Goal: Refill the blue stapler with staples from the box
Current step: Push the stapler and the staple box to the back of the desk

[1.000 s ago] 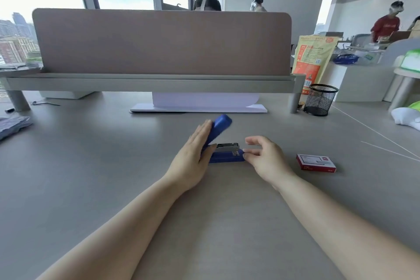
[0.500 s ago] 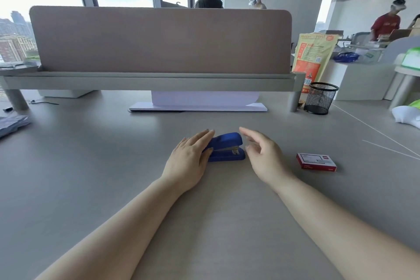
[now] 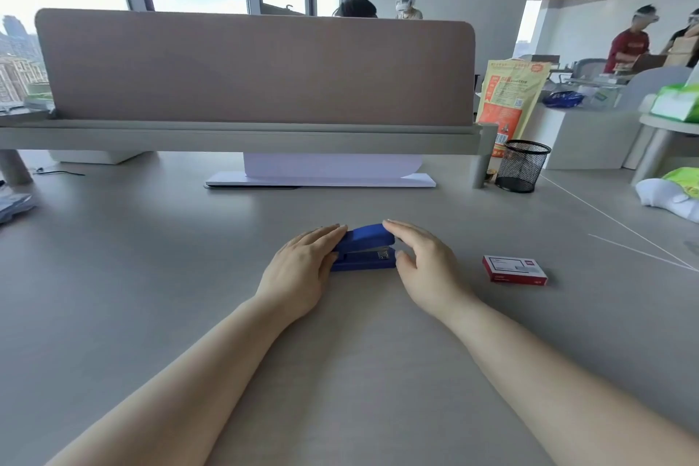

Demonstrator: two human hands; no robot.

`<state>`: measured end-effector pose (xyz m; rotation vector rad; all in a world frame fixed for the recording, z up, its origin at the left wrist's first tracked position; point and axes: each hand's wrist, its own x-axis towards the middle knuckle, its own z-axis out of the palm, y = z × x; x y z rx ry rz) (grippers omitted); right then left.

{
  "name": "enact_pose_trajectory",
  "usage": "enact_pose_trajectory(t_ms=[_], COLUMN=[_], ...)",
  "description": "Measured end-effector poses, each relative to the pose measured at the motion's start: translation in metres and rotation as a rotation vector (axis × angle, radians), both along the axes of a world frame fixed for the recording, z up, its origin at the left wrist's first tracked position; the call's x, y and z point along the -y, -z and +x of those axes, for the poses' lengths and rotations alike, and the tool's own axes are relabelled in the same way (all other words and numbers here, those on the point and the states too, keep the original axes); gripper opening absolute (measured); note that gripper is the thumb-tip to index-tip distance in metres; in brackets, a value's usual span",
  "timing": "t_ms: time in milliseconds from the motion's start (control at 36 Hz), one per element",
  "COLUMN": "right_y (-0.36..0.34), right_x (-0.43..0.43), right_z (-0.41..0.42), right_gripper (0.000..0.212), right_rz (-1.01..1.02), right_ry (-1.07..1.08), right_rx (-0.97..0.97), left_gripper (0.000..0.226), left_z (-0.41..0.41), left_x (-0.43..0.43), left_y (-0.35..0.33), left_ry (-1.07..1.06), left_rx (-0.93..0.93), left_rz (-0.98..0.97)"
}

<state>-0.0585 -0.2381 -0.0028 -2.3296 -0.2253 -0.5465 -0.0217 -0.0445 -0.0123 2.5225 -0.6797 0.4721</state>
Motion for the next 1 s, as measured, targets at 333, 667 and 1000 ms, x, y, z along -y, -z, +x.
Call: enact_pose_trajectory(t_ms=[333, 667, 1000], right_y=[-0.027, 0.008, 0.008], right_x=[0.066, 0.133, 0.1], right_z=[-0.024, -0.041, 0.041], right_gripper=[0.03, 0.036, 0.066], right_rz=[-0.086, -0.262, -0.415], right_ry=[0.11, 0.286, 0.185], right_rx=[-0.059, -0.229, -0.36], left_gripper=[0.043, 0.053, 0.058], left_z=[-0.003, 0.0, 0.047], left_x=[0.005, 0.036, 0.052], left_y=[-0.004, 0.002, 0.002], left_ry=[-0.045, -0.004, -0.027], left_rx=[0.013, 0.016, -0.057], left_rz=[-0.026, 0.179, 0.182])
